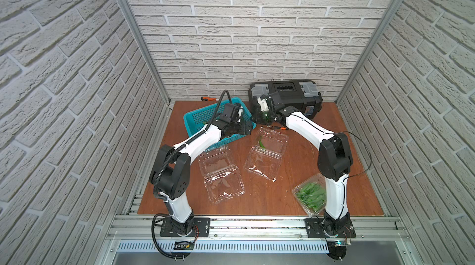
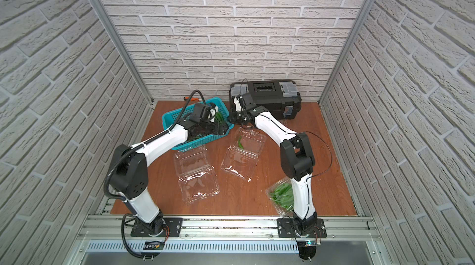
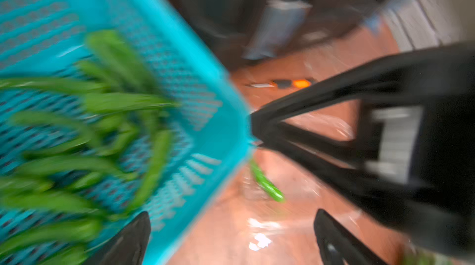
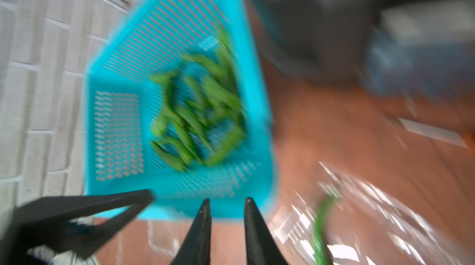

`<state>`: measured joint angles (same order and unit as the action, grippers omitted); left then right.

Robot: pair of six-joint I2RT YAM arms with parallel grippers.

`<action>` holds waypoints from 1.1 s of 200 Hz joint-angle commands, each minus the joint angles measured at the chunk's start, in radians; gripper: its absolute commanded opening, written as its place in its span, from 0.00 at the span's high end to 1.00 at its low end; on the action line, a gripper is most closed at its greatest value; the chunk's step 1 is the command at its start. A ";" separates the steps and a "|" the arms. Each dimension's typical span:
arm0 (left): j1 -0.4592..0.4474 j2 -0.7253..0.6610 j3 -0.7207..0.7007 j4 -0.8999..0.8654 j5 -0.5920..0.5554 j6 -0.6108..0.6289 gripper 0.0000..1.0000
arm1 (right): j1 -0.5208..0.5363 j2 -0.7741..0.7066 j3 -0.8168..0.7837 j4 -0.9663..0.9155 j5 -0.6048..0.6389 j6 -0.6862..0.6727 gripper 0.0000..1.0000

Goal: Take small green peppers out of containers
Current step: Place the green pepper in the basket, then pick up the green pepper from the packing box.

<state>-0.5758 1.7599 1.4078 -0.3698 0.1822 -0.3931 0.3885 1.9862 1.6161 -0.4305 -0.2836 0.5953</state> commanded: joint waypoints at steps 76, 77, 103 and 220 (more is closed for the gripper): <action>-0.147 0.438 0.450 -0.410 0.123 0.227 0.02 | -0.194 -0.452 -0.503 0.004 0.310 0.021 0.76; -0.148 0.441 0.453 -0.414 0.120 0.227 0.02 | -0.194 -0.454 -0.504 0.003 0.311 0.020 0.76; -0.159 0.491 0.506 -0.476 0.044 0.214 0.02 | -0.198 -0.476 -0.523 -0.002 0.316 0.005 0.76; -0.168 0.679 0.768 -0.623 -0.075 0.192 0.10 | -0.199 -0.460 -0.514 0.028 0.240 -0.005 0.76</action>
<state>-0.7383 2.4195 2.1300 -0.9630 0.1272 -0.1955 0.1925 1.5299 1.0996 -0.4370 -0.0154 0.6056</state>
